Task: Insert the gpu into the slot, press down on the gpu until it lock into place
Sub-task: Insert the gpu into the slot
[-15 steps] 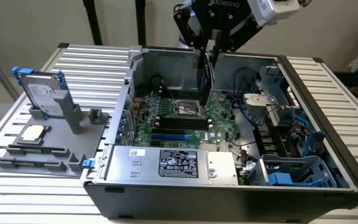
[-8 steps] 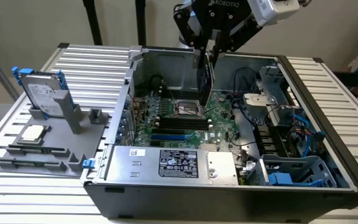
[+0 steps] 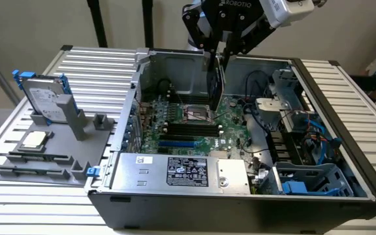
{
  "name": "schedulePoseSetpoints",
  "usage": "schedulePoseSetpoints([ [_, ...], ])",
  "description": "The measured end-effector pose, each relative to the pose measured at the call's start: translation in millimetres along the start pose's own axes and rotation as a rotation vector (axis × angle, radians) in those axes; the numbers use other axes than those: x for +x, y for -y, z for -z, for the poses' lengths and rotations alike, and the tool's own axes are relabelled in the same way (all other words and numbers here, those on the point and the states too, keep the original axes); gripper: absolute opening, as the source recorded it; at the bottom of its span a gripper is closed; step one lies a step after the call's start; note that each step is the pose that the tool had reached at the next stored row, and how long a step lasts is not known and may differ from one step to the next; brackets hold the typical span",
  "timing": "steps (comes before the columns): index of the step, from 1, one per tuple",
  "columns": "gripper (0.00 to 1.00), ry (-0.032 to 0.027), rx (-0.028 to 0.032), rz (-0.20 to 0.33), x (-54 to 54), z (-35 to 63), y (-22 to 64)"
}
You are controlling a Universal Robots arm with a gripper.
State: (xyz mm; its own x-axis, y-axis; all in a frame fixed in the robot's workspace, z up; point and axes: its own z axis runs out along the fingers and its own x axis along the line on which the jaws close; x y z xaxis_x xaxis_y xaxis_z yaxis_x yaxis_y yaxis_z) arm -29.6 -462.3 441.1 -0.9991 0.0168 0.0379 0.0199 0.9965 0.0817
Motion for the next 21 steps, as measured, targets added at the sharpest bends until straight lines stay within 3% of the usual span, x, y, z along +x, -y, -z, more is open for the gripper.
schedulePoseSetpoints([
  [8, 0.26, -0.0085, 0.0040, 0.104, 0.0, 0.0, -0.4],
  [21, 0.26, -0.0258, 0.0115, 0.315, 0.0, 0.0, -0.4],
])
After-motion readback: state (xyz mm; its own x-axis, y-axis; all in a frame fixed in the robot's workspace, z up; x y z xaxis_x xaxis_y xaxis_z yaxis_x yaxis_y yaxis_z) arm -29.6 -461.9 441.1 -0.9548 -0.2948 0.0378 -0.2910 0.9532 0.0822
